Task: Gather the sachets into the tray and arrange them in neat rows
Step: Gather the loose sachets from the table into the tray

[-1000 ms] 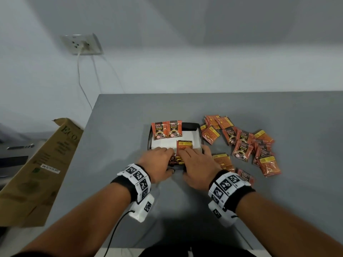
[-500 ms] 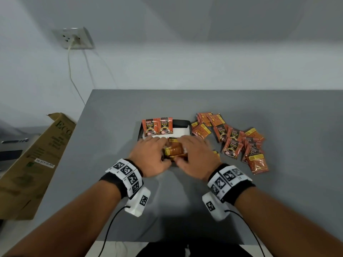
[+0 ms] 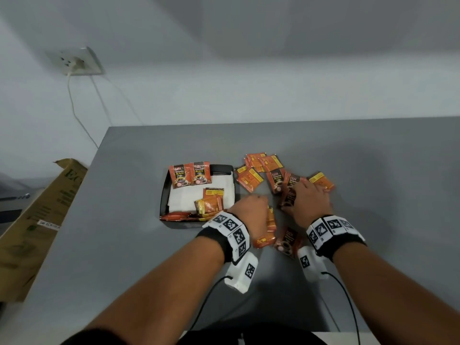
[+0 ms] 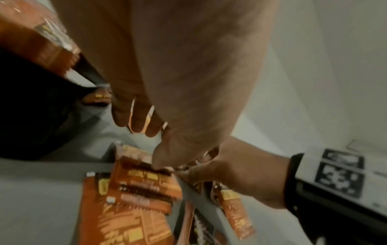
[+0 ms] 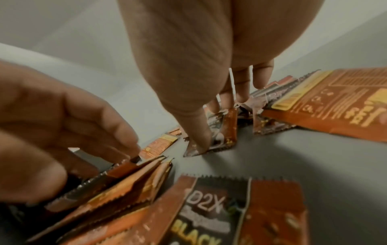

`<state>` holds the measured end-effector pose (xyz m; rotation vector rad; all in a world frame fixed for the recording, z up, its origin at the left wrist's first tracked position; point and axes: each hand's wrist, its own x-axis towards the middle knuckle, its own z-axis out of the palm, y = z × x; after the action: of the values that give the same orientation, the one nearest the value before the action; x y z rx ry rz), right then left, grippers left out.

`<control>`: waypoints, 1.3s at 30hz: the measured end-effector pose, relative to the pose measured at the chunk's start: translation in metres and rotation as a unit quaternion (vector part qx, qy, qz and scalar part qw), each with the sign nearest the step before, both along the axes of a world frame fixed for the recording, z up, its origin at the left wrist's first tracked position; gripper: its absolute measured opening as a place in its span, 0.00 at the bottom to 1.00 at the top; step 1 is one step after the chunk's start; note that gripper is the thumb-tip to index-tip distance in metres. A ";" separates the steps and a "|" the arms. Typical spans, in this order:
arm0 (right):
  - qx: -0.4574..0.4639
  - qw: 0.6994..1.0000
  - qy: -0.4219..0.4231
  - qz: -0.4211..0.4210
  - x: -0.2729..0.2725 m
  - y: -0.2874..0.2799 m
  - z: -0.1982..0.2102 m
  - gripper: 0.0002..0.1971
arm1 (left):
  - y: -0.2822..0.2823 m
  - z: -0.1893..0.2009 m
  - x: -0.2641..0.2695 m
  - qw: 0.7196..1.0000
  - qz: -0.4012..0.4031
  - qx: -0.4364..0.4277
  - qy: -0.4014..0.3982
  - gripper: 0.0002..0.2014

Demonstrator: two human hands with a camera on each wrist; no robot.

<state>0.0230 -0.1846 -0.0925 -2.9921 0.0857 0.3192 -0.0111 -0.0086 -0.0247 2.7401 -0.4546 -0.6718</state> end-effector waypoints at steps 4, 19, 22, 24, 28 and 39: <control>0.008 1.000 -0.009 -0.015 -0.003 -0.003 -0.001 0.35 | -0.017 -0.015 0.003 0.995 0.010 0.094 0.035 0.31; 0.298 0.954 -0.005 -0.041 0.012 -0.032 0.041 0.08 | -0.016 0.018 0.009 0.991 0.092 -0.098 -0.012 0.10; 0.311 0.945 -0.018 -0.095 0.027 -0.039 0.040 0.14 | -0.025 0.011 0.009 0.995 0.081 -0.051 0.033 0.08; 0.294 0.949 -0.008 -0.113 0.034 -0.037 0.036 0.21 | -0.031 -0.003 0.006 0.993 0.116 0.006 0.036 0.12; 0.215 0.973 0.000 -0.089 0.038 -0.026 0.025 0.18 | -0.033 -0.024 -0.002 0.993 0.111 0.043 0.011 0.28; 0.187 0.979 -0.068 -0.049 0.032 -0.013 -0.001 0.17 | -0.033 -0.037 -0.006 0.992 0.123 0.024 0.016 0.43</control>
<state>0.0554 -0.1981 -0.0932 -2.6163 0.1405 0.1035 -0.0173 -0.0413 -0.0617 2.7619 -0.0898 -0.6673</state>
